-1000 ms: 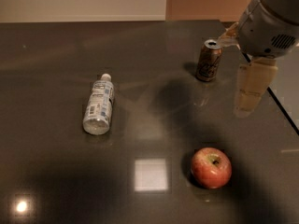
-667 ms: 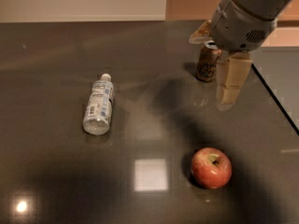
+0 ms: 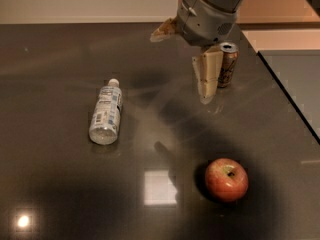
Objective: Move blue plastic bottle near apple
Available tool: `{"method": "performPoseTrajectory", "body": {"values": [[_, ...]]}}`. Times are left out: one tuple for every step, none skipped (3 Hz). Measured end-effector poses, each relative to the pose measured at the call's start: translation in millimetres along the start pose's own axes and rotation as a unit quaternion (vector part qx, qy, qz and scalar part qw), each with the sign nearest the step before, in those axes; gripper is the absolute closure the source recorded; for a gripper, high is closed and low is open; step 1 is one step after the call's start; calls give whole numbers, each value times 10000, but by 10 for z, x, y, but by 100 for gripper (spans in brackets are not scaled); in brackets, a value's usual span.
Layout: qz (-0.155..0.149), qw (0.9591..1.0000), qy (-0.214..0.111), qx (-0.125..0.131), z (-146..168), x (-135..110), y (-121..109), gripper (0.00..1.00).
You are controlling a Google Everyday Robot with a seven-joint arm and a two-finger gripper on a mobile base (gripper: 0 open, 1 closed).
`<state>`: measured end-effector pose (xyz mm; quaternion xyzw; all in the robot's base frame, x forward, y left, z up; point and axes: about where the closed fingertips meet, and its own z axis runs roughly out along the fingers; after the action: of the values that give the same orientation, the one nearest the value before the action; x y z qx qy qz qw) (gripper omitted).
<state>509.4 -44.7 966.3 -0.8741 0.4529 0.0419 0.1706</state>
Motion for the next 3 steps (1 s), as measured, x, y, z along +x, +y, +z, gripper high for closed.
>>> {"method": "performPoseTrajectory", "body": {"values": [[-982,9950,70,-173,174,-183,-157,0],[-1644,9858,154,-300,299,-281,-248,0],[-2501,9663,321,-513,448,-386,-230,0]]}}
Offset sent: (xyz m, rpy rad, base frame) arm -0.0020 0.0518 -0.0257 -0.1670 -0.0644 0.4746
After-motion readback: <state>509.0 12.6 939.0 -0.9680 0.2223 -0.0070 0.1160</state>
